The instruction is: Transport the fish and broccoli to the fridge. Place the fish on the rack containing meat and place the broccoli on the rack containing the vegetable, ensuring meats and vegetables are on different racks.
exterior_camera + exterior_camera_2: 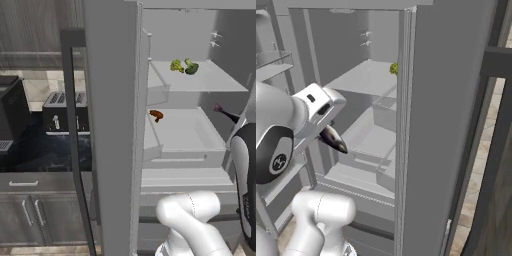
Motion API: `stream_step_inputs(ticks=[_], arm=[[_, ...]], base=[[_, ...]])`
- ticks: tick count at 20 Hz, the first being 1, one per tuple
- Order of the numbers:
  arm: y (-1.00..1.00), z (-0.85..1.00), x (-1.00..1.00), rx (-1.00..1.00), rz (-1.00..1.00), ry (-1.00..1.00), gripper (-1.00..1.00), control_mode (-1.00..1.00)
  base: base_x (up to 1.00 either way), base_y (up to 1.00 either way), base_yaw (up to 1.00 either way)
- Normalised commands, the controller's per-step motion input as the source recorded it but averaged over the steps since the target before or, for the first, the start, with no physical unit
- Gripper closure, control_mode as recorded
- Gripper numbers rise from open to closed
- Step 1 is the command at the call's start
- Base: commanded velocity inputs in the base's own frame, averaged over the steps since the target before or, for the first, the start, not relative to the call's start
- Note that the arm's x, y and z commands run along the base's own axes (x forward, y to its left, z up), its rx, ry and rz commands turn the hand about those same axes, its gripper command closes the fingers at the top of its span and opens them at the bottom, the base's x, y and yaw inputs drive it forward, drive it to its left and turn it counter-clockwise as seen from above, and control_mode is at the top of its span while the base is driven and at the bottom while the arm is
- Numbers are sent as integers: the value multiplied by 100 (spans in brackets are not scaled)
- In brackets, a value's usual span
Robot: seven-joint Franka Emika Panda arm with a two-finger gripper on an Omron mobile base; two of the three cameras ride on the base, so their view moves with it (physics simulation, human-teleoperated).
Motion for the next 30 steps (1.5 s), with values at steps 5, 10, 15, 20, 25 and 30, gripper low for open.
stream_step_inputs(ticks=[5, 10, 15, 20, 25, 30], arm=[[0, -15, 49, -4, 10, -5, 100, -100], [-1, -39, 30, -2, 12, -14, 100, -100], [0, -49, 41, -1, 2, -8, 100, -100], [0, -35, 77, 0, 0, -1, 100, -100], [-4, -18, 38, 0, 0, 0, 100, -100], [-8, -30, 42, 2, 2, 0, 100, -100]], base=[[0, 0, 0], [0, 0, 0], [0, 0, 0], [0, 0, 0], [0, 0, 0], [0, 0, 0]])
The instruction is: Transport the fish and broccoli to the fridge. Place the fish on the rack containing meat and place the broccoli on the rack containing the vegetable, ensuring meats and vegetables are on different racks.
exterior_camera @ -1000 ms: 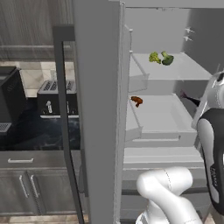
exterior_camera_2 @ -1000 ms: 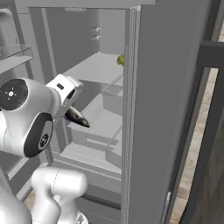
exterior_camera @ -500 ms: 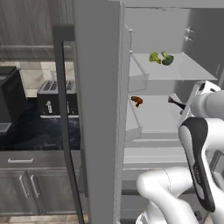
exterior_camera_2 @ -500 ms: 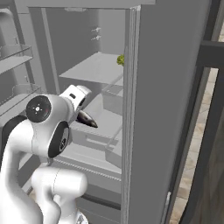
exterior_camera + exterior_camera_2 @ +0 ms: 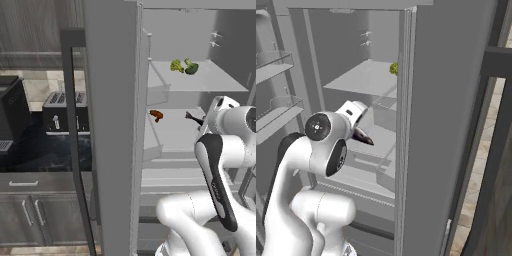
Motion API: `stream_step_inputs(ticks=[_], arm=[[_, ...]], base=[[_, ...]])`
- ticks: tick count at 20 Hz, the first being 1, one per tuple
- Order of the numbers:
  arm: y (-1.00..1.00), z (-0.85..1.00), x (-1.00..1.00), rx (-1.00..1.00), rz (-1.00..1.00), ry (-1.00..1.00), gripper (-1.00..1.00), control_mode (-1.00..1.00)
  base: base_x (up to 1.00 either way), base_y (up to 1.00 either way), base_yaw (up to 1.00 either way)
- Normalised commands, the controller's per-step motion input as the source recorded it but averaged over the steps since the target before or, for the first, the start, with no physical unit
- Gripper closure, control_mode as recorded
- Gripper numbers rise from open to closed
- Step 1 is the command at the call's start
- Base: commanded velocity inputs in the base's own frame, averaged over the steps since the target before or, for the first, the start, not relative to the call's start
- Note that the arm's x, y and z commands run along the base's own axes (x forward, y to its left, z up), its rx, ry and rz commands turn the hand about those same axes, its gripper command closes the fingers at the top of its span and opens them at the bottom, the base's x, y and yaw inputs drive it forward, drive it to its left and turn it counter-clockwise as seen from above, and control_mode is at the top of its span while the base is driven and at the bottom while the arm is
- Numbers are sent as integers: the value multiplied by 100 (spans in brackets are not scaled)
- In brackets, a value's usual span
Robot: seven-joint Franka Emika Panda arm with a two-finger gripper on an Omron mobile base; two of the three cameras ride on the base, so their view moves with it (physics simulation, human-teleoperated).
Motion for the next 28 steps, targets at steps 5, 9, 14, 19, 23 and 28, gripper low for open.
stream_step_inputs(ticks=[5, 9, 14, 19, 23, 28], arm=[[-2, -32, 46, 0, 0, 2, 100, -100], [-4, -37, 53, 0, 0, 8, 100, -100], [-3, -50, 49, 0, 0, 9, 100, -100], [-16, -47, 28, 0, 0, 4, 100, -100], [-18, -39, 33, 0, 0, 0, 100, -100], [-10, -34, 43, 1, 0, 2, 100, -100]], base=[[0, 0, 0], [0, 0, 0], [0, 0, 0], [0, 0, 0], [0, 0, 0], [0, 0, 0]])
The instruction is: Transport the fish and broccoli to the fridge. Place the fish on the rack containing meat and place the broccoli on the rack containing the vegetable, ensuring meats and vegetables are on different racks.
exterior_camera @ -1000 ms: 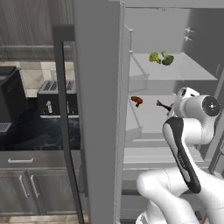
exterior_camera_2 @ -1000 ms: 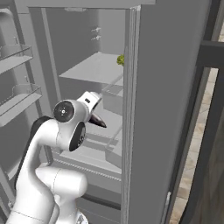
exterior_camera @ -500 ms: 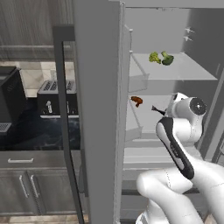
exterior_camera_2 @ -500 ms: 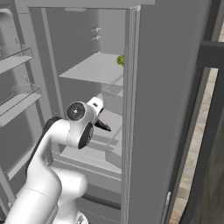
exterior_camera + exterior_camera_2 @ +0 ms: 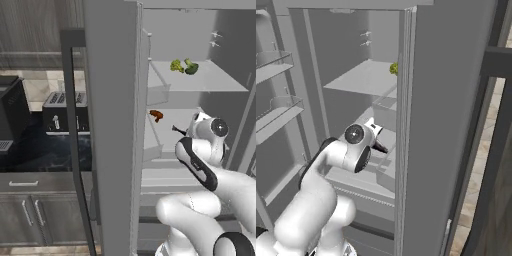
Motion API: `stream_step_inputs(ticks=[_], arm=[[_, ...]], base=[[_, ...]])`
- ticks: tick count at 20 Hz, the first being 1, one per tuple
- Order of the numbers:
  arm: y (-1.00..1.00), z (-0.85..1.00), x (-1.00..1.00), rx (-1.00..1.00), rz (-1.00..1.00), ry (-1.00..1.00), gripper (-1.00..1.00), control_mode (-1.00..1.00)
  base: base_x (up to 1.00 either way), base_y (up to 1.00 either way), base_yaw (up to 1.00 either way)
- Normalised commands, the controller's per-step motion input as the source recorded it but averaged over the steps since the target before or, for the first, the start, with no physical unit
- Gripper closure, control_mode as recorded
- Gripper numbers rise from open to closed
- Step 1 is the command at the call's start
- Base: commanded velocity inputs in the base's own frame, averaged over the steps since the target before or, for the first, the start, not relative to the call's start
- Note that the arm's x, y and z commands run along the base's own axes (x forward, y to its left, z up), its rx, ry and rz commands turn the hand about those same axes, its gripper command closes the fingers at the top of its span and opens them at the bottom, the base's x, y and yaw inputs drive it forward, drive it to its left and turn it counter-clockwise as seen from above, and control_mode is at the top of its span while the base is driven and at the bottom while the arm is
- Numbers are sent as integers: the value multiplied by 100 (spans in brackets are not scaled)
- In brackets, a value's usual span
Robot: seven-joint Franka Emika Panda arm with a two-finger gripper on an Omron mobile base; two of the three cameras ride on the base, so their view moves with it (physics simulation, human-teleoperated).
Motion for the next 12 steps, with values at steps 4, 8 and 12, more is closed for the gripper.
stream_step_inputs(ticks=[4, 8, 12], arm=[[-15, -31, 46, 1, 0, 4, 100, -100], [-16, -25, 46, 0, 0, 8, 100, -100], [-5, -17, 49, 0, 0, 9, 100, -100]], base=[[0, 0, 0], [0, 0, 0], [0, 0, 0]])
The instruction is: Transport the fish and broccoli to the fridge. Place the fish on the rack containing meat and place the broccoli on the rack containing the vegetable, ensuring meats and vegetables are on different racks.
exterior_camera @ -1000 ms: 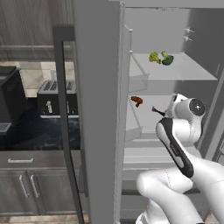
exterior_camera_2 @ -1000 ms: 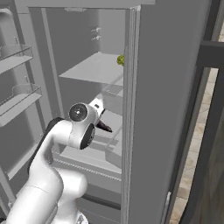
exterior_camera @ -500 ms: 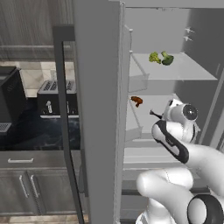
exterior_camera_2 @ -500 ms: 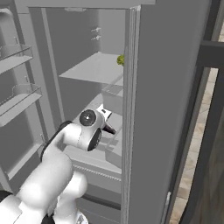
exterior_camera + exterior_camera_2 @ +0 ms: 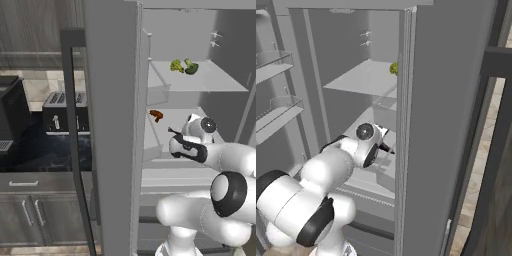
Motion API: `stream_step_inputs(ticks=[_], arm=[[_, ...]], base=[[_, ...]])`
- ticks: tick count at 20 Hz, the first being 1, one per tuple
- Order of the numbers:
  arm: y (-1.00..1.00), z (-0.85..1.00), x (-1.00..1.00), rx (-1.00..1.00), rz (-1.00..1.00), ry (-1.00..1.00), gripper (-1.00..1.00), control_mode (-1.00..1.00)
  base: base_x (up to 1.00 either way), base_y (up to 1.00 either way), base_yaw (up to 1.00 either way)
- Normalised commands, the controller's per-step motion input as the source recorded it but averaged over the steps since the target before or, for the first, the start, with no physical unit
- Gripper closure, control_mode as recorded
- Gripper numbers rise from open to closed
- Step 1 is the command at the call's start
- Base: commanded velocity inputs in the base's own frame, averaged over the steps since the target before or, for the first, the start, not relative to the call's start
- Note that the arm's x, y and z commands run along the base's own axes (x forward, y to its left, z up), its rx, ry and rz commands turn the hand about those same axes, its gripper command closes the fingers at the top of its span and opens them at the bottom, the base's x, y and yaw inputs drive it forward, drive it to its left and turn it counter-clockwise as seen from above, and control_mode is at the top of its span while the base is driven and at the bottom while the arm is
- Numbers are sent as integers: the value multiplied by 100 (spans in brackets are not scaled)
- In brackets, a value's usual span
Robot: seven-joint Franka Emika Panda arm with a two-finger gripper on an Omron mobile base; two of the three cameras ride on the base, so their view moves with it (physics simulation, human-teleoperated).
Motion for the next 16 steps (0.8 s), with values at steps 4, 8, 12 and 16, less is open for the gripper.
stream_step_inputs(ticks=[4, 8, 12, 16], arm=[[0, -19, 60, 0, 0, 9, 100, -100], [-7, -22, 48, 0, 0, 4, 100, -100], [-15, -26, 41, 0, 0, 2, 100, -100], [-17, -32, 39, 0, 0, 3, 100, -100]], base=[[0, 0, 0], [0, 0, 0], [0, 0, 0], [0, 0, 0]])
